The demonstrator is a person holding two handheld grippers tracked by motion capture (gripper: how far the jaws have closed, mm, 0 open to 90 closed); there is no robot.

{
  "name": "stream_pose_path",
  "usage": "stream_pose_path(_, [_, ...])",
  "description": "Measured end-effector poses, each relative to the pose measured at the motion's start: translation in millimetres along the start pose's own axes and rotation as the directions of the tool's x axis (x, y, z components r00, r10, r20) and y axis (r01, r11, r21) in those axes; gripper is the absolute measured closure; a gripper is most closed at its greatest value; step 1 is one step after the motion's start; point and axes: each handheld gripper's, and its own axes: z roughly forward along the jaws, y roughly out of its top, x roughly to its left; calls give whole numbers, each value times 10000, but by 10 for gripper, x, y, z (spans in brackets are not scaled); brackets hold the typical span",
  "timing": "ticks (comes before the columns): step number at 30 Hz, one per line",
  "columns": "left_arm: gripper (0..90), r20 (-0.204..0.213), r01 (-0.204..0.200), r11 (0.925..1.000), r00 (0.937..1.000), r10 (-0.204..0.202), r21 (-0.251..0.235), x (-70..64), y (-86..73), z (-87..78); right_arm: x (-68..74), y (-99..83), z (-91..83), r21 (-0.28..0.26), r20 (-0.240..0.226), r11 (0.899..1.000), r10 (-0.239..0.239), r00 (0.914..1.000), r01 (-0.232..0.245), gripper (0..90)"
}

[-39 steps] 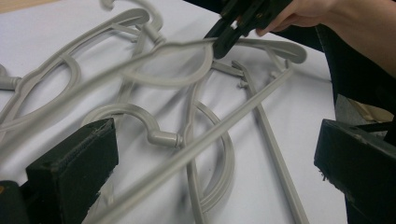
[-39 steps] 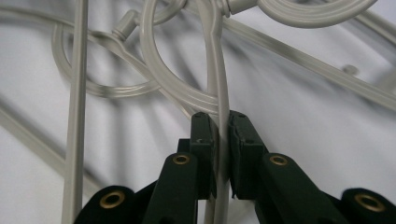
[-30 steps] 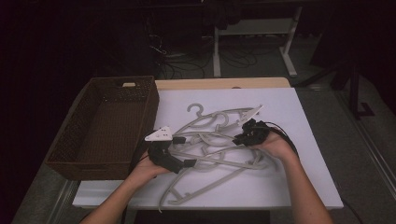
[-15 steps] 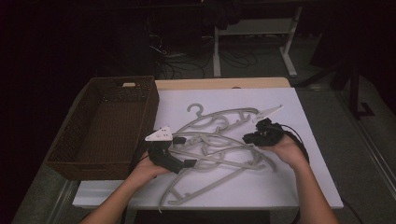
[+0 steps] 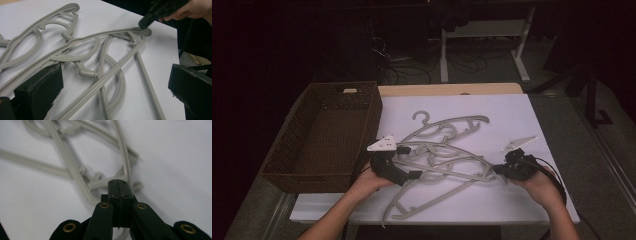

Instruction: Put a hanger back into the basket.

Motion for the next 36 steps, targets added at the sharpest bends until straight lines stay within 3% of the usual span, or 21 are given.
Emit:
stream_pose_path(5, [0, -22, 9, 10000, 10000, -9, 13, 8, -1, 5, 80, -114, 9, 415, 105, 9989, 211, 9997, -215, 891])
stream_pose_path(9, [0, -13, -24, 10000, 10000, 24, 33, 5, -2, 7, 50, -108, 64, 962, 714, 9950, 189, 9973, -257, 891])
stream_pose_path(14, [0, -23, -20, 10000, 10000, 20, 51, 14, -6, 9, -17, -93, 78, 1105, 1186, 9934, 165, 9928, -298, 891])
stream_pose_path(25, [0, -18, -56, 9999, 10000, 56, 146, 9, -10, 35, -411, 64, 165, 1129, 2374, 9919, 302, 9710, -584, 892])
stream_pose_path(32, [0, -52, -80, 9998, 10000, 81, 185, 10, -9, 37, -655, 221, 306, 1112, 3140, 9912, 336, 9488, -719, 892])
stream_pose_path(36, [0, -50, -85, 9998, 10000, 86, 203, 9, -8, 39, -789, 306, 377, 788, 3200, 9926, 623, 9454, -921, 892])
